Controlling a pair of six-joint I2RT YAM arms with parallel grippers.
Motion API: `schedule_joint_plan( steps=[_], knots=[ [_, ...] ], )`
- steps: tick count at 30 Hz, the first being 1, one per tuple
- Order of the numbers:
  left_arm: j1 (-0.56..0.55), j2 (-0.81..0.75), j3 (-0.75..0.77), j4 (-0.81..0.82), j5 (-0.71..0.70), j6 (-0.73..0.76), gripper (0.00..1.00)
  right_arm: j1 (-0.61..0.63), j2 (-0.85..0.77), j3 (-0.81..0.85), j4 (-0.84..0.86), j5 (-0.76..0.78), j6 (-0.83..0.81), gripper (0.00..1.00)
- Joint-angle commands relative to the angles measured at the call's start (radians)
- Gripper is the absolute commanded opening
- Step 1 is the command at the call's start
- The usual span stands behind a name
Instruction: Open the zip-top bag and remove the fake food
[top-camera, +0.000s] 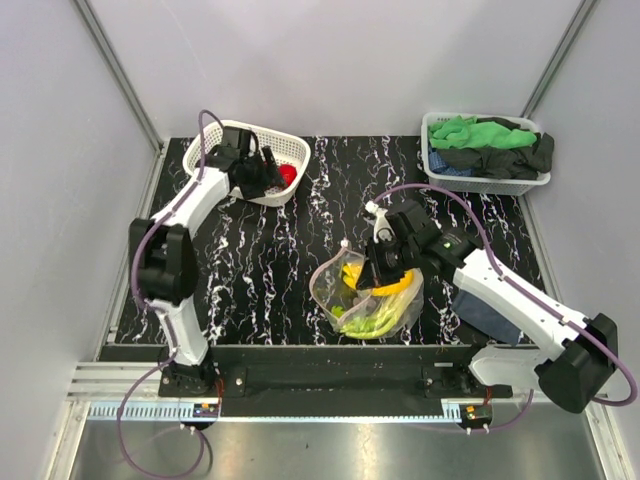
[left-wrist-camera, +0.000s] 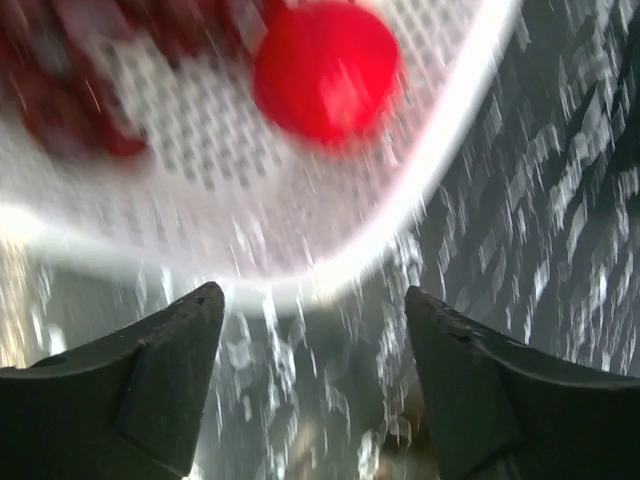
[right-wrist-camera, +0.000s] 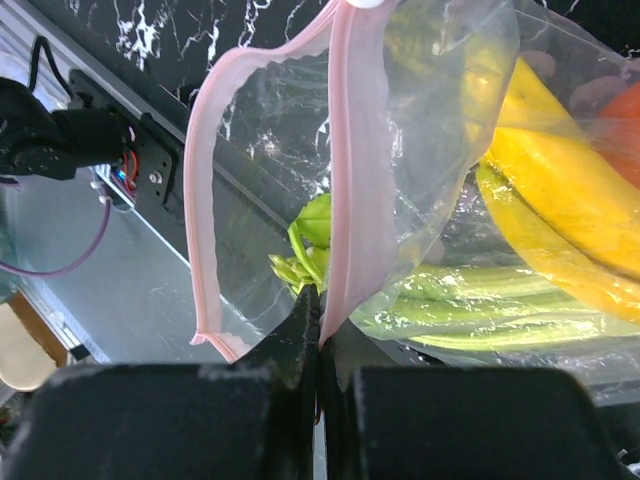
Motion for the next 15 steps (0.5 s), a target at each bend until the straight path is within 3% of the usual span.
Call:
schedule_joint_plan(
  steps=[1, 3, 7, 9, 15],
  knots=[
    [-0.133, -0.330, -0.248, 0.065, 0.030, 0.051, 0.63, 0.005, -0.018, -0.024, 0.093, -0.044, 0.064, 0.00],
    [-0.177, -0.486, -0.349, 0.075, 0.062, 0.047, 0.51, 0.005, -0.007, -0.029, 0.136, -0.068, 0.089, 0.00],
    [-0.263, -0.728, -0.608, 0.138, 0.208, -0.031, 0.42, 0.006, 0.030, 0.014, 0.160, -0.153, 0.123, 0.00],
    [-0.352, -0.826, -0.660, 0.163, 0.245, -0.059, 0.40, 0.008, 0.047, 0.025, 0.166, -0.177, 0.127, 0.00],
    [-0.507, -0.884, -0.786, 0.224, 0.268, -0.121, 0.35, 0.017, 0.062, 0.004, 0.237, -0.259, 0.100, 0.00]
  ],
)
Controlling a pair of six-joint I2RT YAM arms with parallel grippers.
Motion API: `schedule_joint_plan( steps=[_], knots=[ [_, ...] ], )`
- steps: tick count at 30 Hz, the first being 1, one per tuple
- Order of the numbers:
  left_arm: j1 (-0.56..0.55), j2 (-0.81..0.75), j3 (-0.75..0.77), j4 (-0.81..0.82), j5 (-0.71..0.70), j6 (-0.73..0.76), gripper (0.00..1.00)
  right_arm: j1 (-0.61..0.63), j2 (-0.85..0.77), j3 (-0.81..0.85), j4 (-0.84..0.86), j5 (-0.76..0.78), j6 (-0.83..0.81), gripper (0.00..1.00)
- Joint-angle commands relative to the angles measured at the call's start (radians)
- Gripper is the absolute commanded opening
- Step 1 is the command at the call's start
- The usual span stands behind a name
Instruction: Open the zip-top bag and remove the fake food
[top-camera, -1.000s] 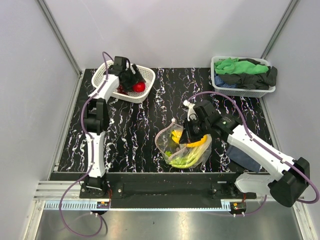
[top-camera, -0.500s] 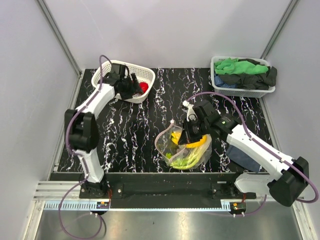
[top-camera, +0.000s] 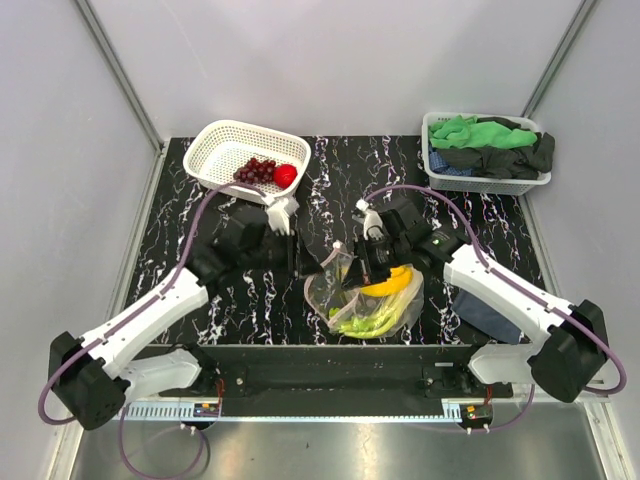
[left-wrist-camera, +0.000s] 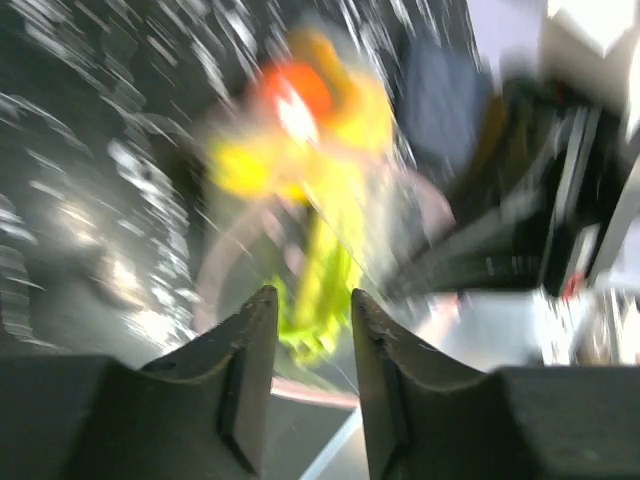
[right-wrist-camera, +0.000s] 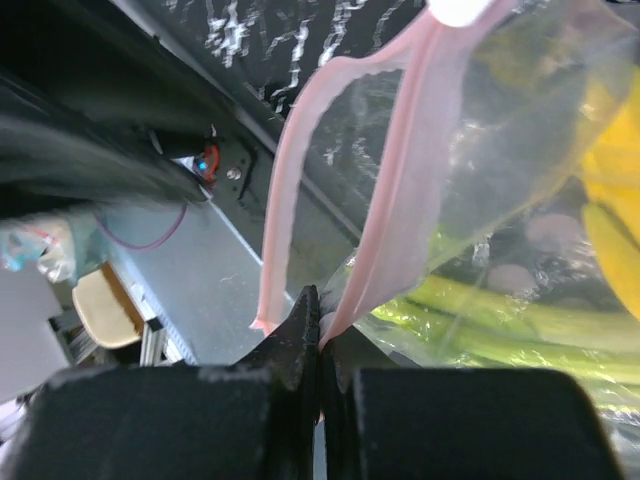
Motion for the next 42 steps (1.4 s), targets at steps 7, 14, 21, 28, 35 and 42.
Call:
schedule_joint_plan(
  steps=[7, 14, 21, 28, 35, 42],
  knots=[
    [-0.115, 0.137, -0.008, 0.093, 0.138, -0.012, 0.30, 0.015, -0.096, -0.094, 0.156, -0.121, 0.022, 0.00],
    [-0.190, 0.280, 0.010, 0.090, 0.206, 0.065, 0.29, 0.015, -0.182, -0.216, 0.226, -0.142, 0.064, 0.00],
    [-0.304, 0.367, 0.030, 0.108, 0.135, 0.100, 0.33, 0.014, -0.290, -0.373, 0.321, -0.136, 0.169, 0.00],
    [-0.419, 0.418, -0.016, 0.164, -0.055, 0.138, 0.52, 0.014, -0.334, -0.438, 0.332, -0.092, 0.229, 0.00],
    [-0.457, 0.449, -0.110, 0.302, -0.046, 0.103, 0.55, 0.015, -0.353, -0.451, 0.351, -0.058, 0.275, 0.00],
    [-0.447, 0.408, -0.133, 0.287, -0.161, 0.045, 0.49, 0.015, -0.314, -0.401, 0.354, -0.007, 0.283, 0.00]
  ],
)
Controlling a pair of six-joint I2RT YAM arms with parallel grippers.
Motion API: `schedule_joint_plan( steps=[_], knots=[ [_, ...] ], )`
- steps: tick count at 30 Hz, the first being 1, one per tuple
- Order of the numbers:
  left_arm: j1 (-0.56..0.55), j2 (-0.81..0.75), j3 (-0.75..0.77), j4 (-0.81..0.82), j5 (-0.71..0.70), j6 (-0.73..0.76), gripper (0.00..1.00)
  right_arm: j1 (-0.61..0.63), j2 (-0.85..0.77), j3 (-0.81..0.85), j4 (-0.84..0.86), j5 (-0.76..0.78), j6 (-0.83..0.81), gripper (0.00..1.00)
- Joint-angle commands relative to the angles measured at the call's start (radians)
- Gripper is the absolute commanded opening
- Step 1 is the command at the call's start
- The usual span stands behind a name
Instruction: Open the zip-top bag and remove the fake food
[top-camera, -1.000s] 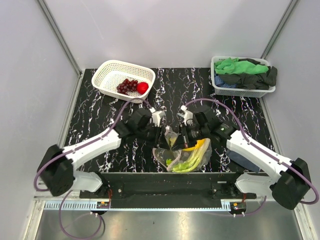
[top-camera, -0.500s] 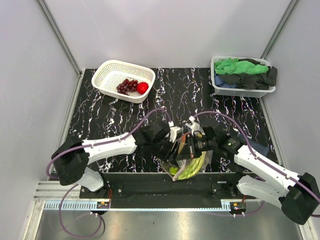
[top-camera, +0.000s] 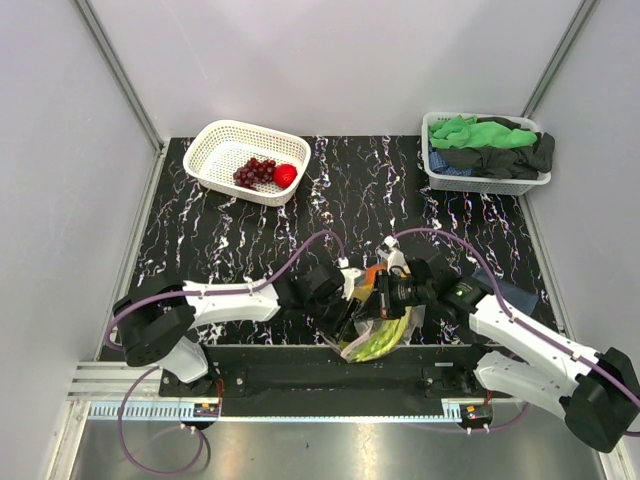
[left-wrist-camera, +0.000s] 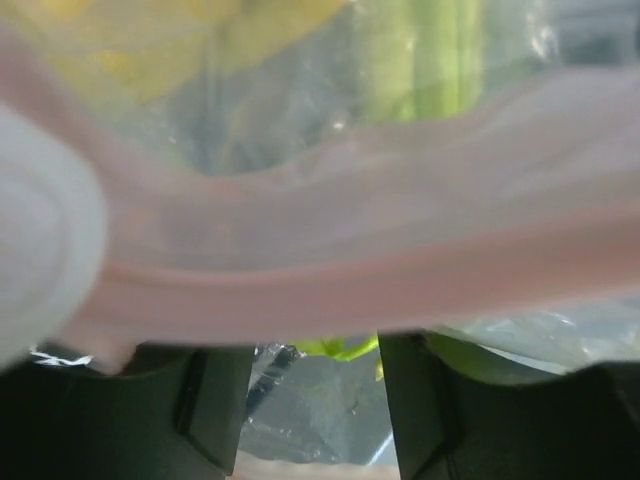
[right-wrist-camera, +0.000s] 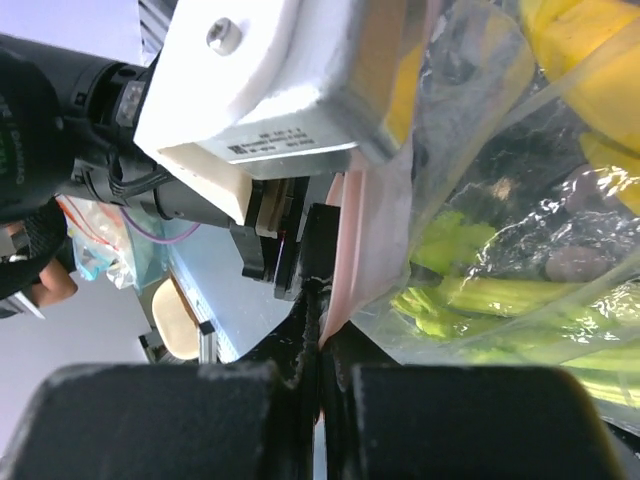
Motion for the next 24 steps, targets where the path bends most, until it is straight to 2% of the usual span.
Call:
schedule_joint_plan(
  steps=[1, 3, 6, 11, 14, 18, 19, 20, 21, 22, 24],
  knots=[
    [0.012, -0.042, 0.004, 0.037, -0.118, -0.038, 0.46, 0.005, 0.040, 0.070, 0.082, 0.036, 0.012, 0.00],
    [0.031, -0.075, 0.015, 0.032, -0.138, -0.056, 0.42, 0.006, 0.069, 0.107, 0.088, 0.029, 0.005, 0.00],
    [0.068, -0.115, 0.024, 0.008, -0.186, -0.075, 0.42, 0.005, 0.140, 0.178, 0.100, 0.013, -0.017, 0.00],
    [0.144, -0.166, 0.015, -0.032, -0.229, -0.105, 0.66, 0.005, 0.295, 0.315, 0.111, -0.028, -0.022, 0.00],
    [0.189, -0.155, 0.006, -0.009, -0.189, -0.131, 0.71, 0.006, 0.356, 0.349, 0.143, -0.056, 0.020, 0.00],
    [0.224, -0.109, 0.042, 0.012, -0.094, -0.174, 0.71, 0.006, 0.394, 0.342, 0.171, -0.068, 0.046, 0.00],
    [0.223, -0.101, 0.053, 0.021, -0.082, -0.170, 0.71, 0.006, 0.396, 0.336, 0.171, -0.064, 0.049, 0.02],
    [0.224, -0.089, 0.064, 0.023, -0.073, -0.158, 0.71, 0.003, 0.394, 0.325, 0.168, -0.057, 0.057, 0.09],
    [0.224, -0.082, 0.072, 0.025, -0.066, -0.151, 0.70, 0.000, 0.384, 0.320, 0.163, -0.056, 0.063, 0.17],
    [0.227, -0.077, 0.086, 0.025, -0.062, -0.144, 0.70, -0.003, 0.376, 0.316, 0.158, -0.056, 0.066, 0.35],
    [0.233, -0.069, 0.092, 0.025, -0.042, -0.127, 0.70, -0.024, 0.330, 0.313, 0.122, -0.042, 0.061, 0.45]
  ],
)
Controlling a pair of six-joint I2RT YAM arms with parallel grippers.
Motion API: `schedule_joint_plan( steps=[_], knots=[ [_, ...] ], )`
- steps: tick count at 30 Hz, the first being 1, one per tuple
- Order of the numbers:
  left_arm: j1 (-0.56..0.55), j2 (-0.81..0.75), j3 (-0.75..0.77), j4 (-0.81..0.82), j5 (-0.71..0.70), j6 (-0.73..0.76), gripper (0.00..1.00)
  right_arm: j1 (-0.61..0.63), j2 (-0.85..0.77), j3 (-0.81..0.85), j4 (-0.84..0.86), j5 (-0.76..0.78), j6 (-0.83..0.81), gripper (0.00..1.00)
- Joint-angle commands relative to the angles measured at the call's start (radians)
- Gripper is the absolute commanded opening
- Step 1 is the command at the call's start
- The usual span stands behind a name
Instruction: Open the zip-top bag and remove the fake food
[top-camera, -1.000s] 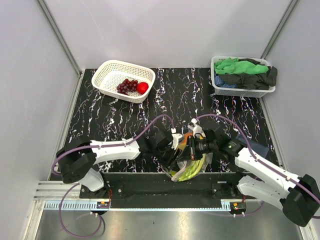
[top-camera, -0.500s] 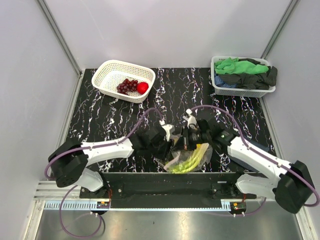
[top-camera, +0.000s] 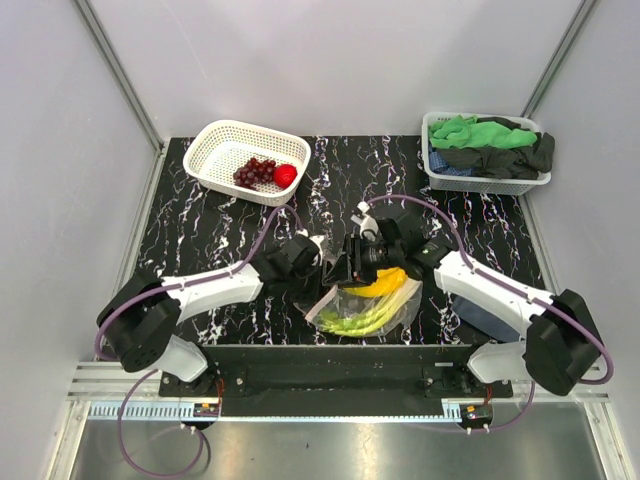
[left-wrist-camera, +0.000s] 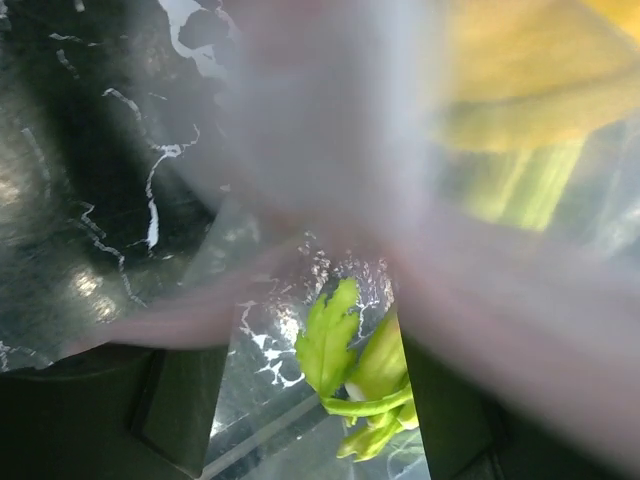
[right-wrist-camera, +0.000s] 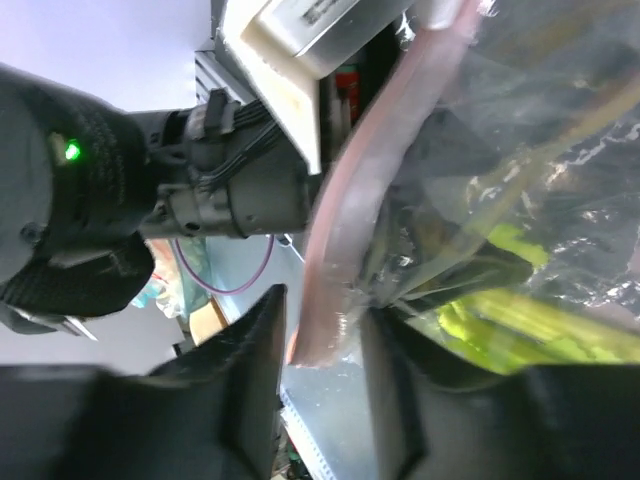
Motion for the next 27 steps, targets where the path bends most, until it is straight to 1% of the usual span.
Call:
schedule_joint_plan(
  steps=[1, 2, 3, 4, 5, 6, 7, 9, 10, 11, 13, 15, 16, 17, 18, 19, 20, 21, 22, 23, 24, 25, 26, 27],
  knots=[
    [0.005, 0.006, 0.086, 0.150, 0.103, 0.008, 0.70, -0.030, -0.074, 0.004, -0.008, -0.009, 0.014, 0.53],
    [0.006, 0.007, 0.080, 0.158, 0.111, 0.011, 0.71, -0.047, -0.092, 0.007, -0.027, -0.007, 0.005, 0.57],
    [0.011, 0.007, 0.075, 0.167, 0.129, 0.011, 0.72, -0.092, -0.124, 0.011, -0.051, -0.007, -0.003, 0.60],
    [0.020, 0.009, 0.071, 0.187, 0.141, 0.010, 0.72, -0.117, -0.138, 0.022, -0.106, -0.007, -0.009, 0.66],
    [0.026, 0.009, 0.060, 0.195, 0.152, 0.006, 0.72, -0.143, -0.151, 0.028, -0.133, -0.019, -0.026, 0.90],
    [0.032, 0.011, 0.055, 0.206, 0.174, 0.003, 0.72, -0.172, -0.177, 0.031, -0.157, -0.028, -0.037, 0.99],
    [0.042, 0.012, 0.051, 0.233, 0.190, -0.001, 0.73, -0.215, -0.189, 0.041, -0.180, -0.036, -0.050, 1.00],
    [0.051, 0.015, 0.043, 0.250, 0.217, -0.010, 0.72, -0.257, -0.217, 0.060, -0.289, -0.013, -0.112, 1.00],
    [0.057, 0.015, 0.045, 0.253, 0.221, -0.010, 0.71, -0.289, -0.224, 0.083, -0.324, 0.002, -0.133, 1.00],
    [0.059, 0.018, 0.046, 0.250, 0.226, -0.006, 0.70, -0.309, -0.227, 0.102, -0.398, 0.030, -0.173, 1.00],
    [0.069, 0.021, 0.052, 0.244, 0.243, -0.003, 0.68, -0.327, -0.215, 0.175, -0.476, 0.048, -0.217, 1.00],
    [0.077, 0.024, 0.051, 0.256, 0.269, -0.007, 0.64, -0.329, -0.188, 0.229, -0.550, 0.143, -0.286, 1.00],
    [0.085, 0.024, 0.051, 0.255, 0.275, -0.009, 0.61, -0.332, -0.172, 0.272, -0.623, 0.207, -0.303, 1.00],
    [0.089, 0.021, 0.049, 0.253, 0.278, -0.010, 0.54, -0.361, -0.159, 0.280, -0.644, 0.276, -0.340, 1.00],
    [0.100, 0.020, 0.046, 0.256, 0.284, -0.015, 0.52, -0.384, -0.127, 0.280, -0.651, 0.292, -0.346, 1.00],
    [0.105, 0.018, 0.040, 0.261, 0.289, -0.023, 0.50, -0.412, -0.109, 0.266, -0.653, 0.292, -0.350, 0.98],
    [0.109, 0.020, 0.037, 0.267, 0.295, -0.029, 0.49, -0.467, -0.091, 0.258, -0.645, 0.280, -0.351, 0.90],
    [0.120, 0.023, 0.032, 0.278, 0.309, -0.036, 0.49, -0.479, -0.048, 0.252, -0.644, 0.278, -0.353, 0.78],
    [0.126, 0.027, 0.023, 0.279, 0.315, -0.049, 0.49, -0.488, -0.025, 0.249, -0.639, 0.281, -0.368, 0.58],
    [0.131, 0.034, 0.023, 0.305, 0.324, -0.055, 0.53, -0.496, -0.002, 0.245, -0.633, 0.281, -0.374, 0.52],
    [0.138, 0.052, 0.020, 0.330, 0.342, -0.063, 0.57, -0.499, 0.038, 0.239, -0.621, 0.275, -0.377, 0.43],
    [0.144, 0.063, 0.016, 0.345, 0.361, -0.081, 0.61, -0.499, 0.058, 0.228, -0.601, 0.271, -0.380, 0.31],
    [0.149, 0.073, 0.015, 0.361, 0.376, -0.089, 0.65, -0.502, 0.076, 0.223, -0.593, 0.274, -0.383, 0.24],
    [0.158, 0.098, 0.017, 0.380, 0.405, -0.095, 0.68, -0.502, 0.107, 0.219, -0.589, 0.280, -0.383, 0.21]
  ],
)
